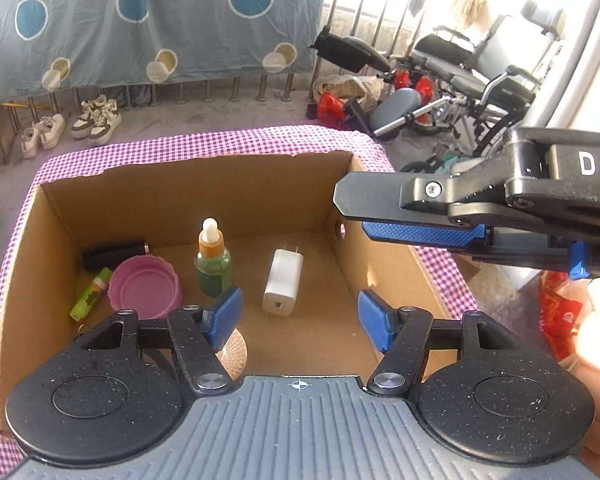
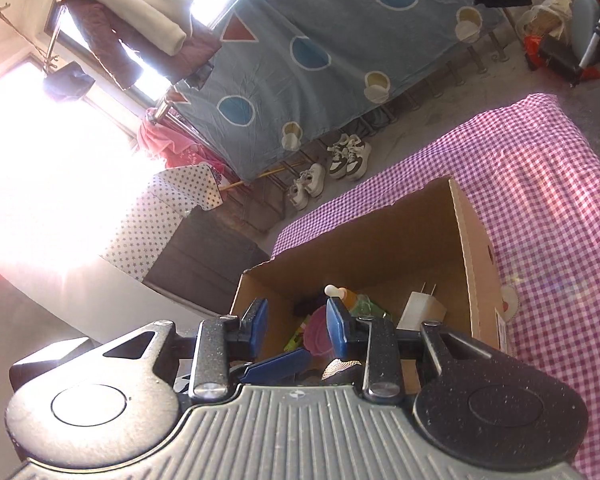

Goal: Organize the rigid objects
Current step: 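Lower the white charger into the box and open both grippers, then close both grippers on the white supplement bottle on the cloth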

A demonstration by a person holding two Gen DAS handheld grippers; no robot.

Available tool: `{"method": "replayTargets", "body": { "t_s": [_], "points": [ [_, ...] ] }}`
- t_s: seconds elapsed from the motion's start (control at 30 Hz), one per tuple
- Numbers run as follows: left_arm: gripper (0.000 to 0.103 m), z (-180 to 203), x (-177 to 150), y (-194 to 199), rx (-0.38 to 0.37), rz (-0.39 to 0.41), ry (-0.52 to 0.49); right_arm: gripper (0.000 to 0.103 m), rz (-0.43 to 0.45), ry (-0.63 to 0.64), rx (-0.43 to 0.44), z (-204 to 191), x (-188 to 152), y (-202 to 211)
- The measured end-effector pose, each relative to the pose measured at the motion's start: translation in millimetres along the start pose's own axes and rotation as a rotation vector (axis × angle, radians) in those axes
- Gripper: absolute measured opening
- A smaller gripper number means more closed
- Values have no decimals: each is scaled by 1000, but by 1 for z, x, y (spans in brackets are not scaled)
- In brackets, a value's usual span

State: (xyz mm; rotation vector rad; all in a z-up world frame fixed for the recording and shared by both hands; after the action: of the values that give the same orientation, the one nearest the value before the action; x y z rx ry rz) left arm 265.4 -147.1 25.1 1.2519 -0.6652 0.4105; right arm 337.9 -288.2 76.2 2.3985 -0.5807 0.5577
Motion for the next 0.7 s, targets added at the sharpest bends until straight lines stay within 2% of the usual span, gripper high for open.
{"method": "replayTargets", "body": {
  "t_s": [0.13,0.33,0.47,0.57,0.7],
  "points": [
    [71,0,-18,31,-11,33,-22,35,44,-28,41,-8,-37,24],
    [82,-22,-47,69,15,86,-50,36,69,-95,85,-10,-88,43],
    [88,-35,-65,82,32,103,-42,37,44,-106,83,-15,-112,37],
    [91,-48,-76,91,48,117,-29,44,16,-99,86,-23,-124,28],
    [96,-66,-92,98,69,134,-15,45,-22,-80,75,-33,-140,15]
  ]
}}
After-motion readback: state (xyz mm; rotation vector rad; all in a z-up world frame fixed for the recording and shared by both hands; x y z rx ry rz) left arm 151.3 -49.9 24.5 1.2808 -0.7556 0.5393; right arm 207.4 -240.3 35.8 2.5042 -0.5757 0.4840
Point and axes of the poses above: each gripper's, at about its wrist camera, not at the fingertips, and y roughly against the way its jaws point, z to its right, x to its top, the point moved 7 cm from there along -y, roughly the way its jaws point, and after that the axes turned 1 degree about -y, right-handed, at the moved point
